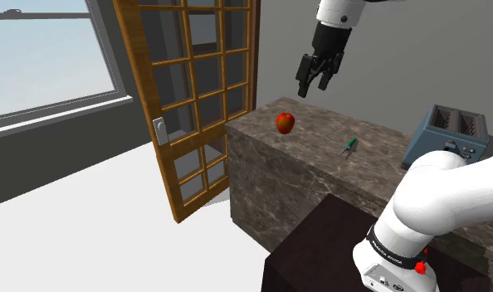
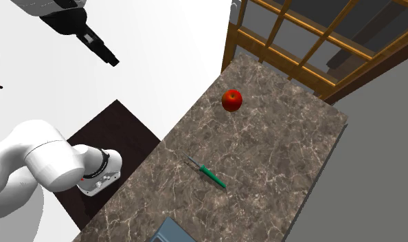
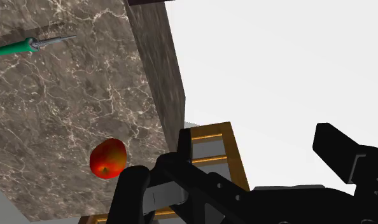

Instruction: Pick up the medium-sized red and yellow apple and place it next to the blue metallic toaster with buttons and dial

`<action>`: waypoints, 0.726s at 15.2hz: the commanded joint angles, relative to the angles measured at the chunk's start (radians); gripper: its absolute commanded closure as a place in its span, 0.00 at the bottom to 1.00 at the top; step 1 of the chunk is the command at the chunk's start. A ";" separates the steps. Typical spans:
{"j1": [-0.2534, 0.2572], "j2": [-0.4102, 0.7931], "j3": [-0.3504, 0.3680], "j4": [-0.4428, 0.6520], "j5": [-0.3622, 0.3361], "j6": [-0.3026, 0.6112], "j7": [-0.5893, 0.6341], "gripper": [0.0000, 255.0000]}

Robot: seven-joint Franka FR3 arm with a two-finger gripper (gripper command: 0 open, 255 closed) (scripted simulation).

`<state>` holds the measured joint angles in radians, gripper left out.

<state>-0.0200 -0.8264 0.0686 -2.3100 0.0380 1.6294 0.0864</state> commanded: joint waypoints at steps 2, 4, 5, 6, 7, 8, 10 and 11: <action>-0.006 0.018 -0.013 -0.007 -0.008 0.026 -0.013 0.00; -0.019 0.057 -0.039 -0.018 -0.023 0.077 -0.038 0.00; -0.025 0.078 -0.052 -0.022 -0.030 0.102 -0.050 0.00; -0.031 0.101 -0.065 -0.024 -0.037 0.127 -0.062 0.00; -0.037 0.124 -0.078 -0.025 -0.043 0.152 -0.074 0.00; -0.042 0.148 -0.090 -0.025 -0.049 0.177 -0.086 0.00; -0.053 0.199 -0.116 -0.021 -0.059 0.225 -0.110 0.00; -0.058 0.226 -0.128 -0.017 -0.063 0.249 -0.122 0.00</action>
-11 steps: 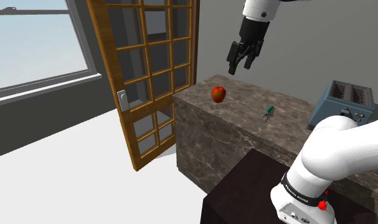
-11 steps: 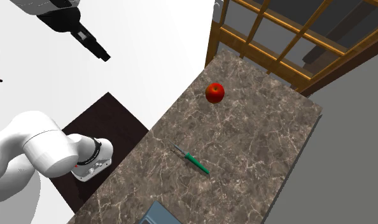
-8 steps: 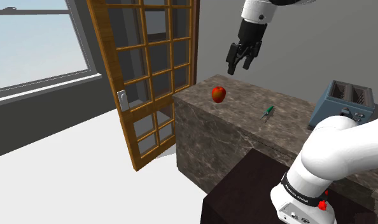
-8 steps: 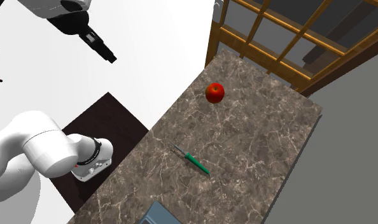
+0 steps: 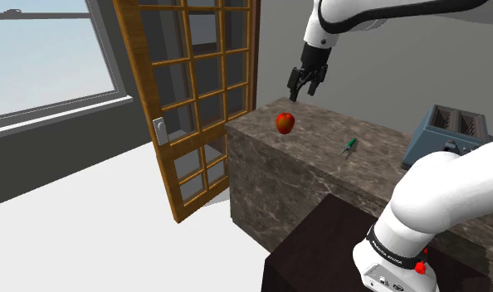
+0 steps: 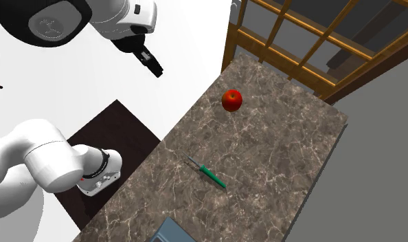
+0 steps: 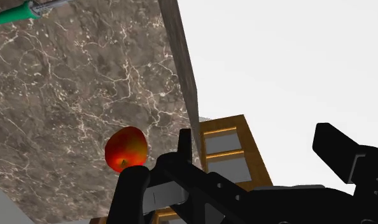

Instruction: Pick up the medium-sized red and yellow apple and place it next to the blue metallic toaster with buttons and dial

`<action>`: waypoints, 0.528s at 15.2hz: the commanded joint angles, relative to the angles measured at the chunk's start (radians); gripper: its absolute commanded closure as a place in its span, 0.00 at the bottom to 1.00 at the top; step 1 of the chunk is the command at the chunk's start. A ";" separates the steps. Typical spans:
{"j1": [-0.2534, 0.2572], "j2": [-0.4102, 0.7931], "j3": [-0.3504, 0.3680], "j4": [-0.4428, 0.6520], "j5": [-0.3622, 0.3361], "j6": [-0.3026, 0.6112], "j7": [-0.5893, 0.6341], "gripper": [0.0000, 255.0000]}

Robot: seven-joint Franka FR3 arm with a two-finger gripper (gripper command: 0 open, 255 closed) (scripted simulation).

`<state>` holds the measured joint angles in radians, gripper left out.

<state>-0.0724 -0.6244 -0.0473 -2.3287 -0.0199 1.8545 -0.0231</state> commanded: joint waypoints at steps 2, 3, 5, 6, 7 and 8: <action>-0.014 0.080 -0.038 0.014 -0.011 0.070 -0.036 0.00; -0.019 0.109 -0.050 0.021 -0.013 0.092 -0.048 0.00; -0.026 0.170 -0.075 0.040 -0.014 0.135 -0.073 0.00; -0.030 0.201 -0.087 0.052 -0.013 0.155 -0.085 0.00; -0.033 0.232 -0.099 0.065 -0.011 0.175 -0.098 0.00; -0.036 0.264 -0.111 0.078 -0.009 0.194 -0.111 0.00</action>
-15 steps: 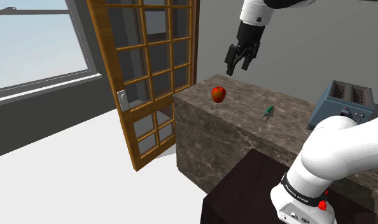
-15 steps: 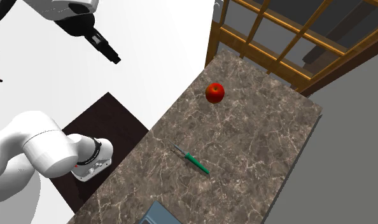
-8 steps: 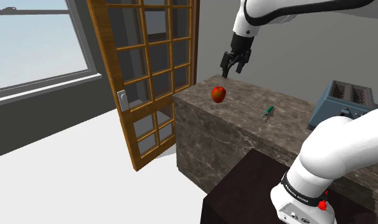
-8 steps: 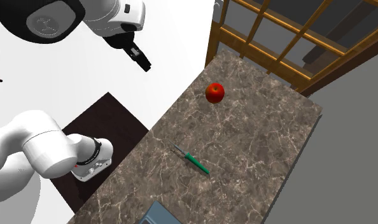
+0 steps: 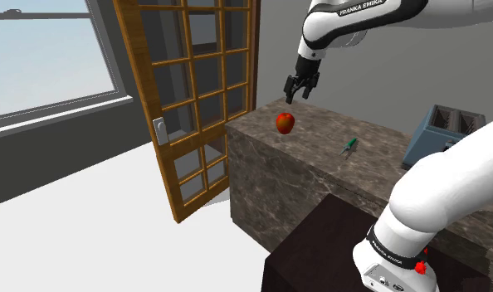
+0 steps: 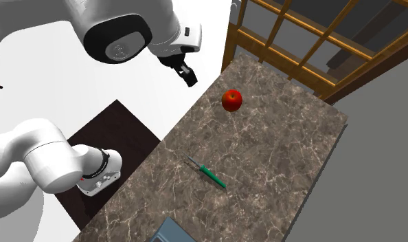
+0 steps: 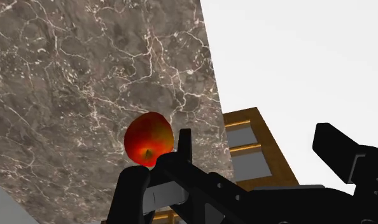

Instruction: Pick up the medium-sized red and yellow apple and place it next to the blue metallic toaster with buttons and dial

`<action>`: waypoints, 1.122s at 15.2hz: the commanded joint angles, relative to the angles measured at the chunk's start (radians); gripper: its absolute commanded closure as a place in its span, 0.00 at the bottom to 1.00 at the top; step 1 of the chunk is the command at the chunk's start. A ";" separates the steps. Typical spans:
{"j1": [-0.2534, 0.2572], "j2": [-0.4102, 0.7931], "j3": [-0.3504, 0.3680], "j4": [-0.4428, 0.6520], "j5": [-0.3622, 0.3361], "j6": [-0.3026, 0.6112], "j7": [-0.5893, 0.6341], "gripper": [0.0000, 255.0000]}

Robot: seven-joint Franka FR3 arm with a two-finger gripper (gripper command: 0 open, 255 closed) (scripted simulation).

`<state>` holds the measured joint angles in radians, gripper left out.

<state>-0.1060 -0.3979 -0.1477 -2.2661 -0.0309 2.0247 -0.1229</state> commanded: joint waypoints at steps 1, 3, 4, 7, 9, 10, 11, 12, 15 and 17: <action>-0.005 0.070 -0.023 0.031 0.006 0.041 -0.025 0.00; -0.010 0.137 -0.046 0.065 0.017 0.075 -0.053 0.00; -0.013 0.171 -0.057 0.083 0.024 0.090 -0.067 0.00; -0.023 0.275 -0.087 0.147 0.053 0.130 -0.113 0.00; -0.031 0.346 -0.104 0.195 0.077 0.151 -0.145 0.00; -0.036 0.383 -0.112 0.221 0.091 0.159 -0.161 0.00; -0.042 0.419 -0.119 0.249 0.105 0.167 -0.177 0.00; -0.049 0.456 -0.124 0.278 0.120 0.173 -0.194 0.00; -0.069 0.544 -0.133 0.351 0.157 0.183 -0.230 0.00; -0.070 0.558 -0.131 0.342 0.163 0.205 -0.235 0.00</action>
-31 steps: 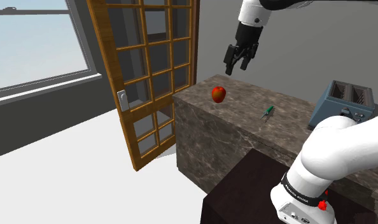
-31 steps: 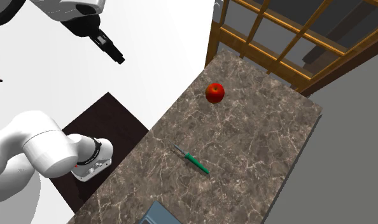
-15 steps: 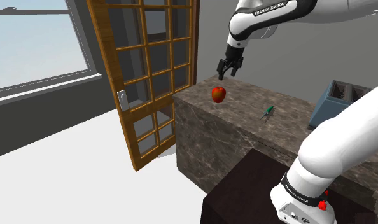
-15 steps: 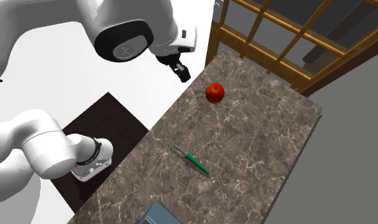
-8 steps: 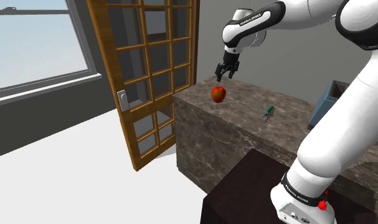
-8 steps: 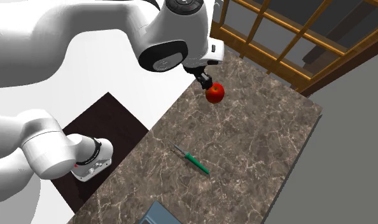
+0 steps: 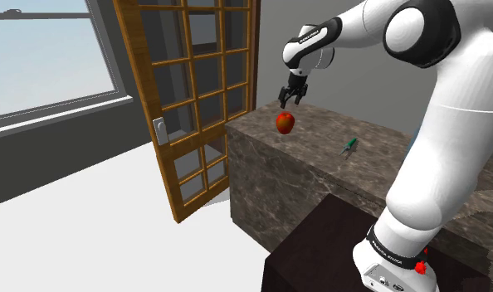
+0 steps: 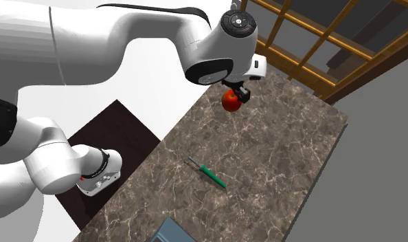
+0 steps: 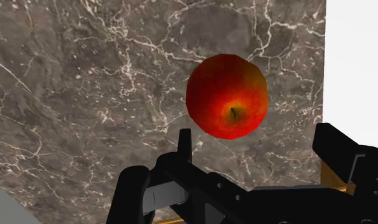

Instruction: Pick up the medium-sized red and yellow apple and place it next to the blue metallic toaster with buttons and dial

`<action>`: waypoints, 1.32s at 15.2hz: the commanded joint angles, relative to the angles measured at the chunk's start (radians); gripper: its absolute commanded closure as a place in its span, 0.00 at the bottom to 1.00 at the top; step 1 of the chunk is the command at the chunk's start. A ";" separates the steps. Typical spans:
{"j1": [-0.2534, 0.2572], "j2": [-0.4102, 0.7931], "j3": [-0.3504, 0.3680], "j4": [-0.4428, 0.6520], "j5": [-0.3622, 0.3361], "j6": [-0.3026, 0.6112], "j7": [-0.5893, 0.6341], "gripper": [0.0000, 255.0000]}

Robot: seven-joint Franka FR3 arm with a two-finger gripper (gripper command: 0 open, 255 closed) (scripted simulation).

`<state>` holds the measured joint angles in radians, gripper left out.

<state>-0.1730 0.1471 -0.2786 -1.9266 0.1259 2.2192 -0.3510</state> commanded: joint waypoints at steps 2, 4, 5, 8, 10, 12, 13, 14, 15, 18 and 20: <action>-0.004 0.028 0.001 -0.006 0.013 0.033 -0.011 0.00; -0.004 0.044 0.003 -0.013 0.020 0.055 -0.016 0.00; -0.005 0.057 0.005 -0.018 0.026 0.072 -0.019 0.00; -0.005 0.057 0.005 -0.018 0.026 0.072 -0.019 0.00; -0.005 0.057 0.005 -0.018 0.026 0.072 -0.019 0.00; -0.005 0.057 0.005 -0.018 0.026 0.072 -0.019 0.00; -0.005 0.057 0.005 -0.018 0.026 0.072 -0.019 0.00; -0.005 0.057 0.005 -0.018 0.026 0.072 -0.019 1.00; -0.005 0.057 0.005 -0.018 0.026 0.072 -0.019 1.00; -0.005 0.057 0.005 -0.018 0.026 0.072 -0.019 1.00; -0.005 0.057 0.005 -0.018 0.026 0.072 -0.019 1.00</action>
<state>-0.1782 0.2037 -0.2735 -1.9444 0.1520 2.2910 -0.3704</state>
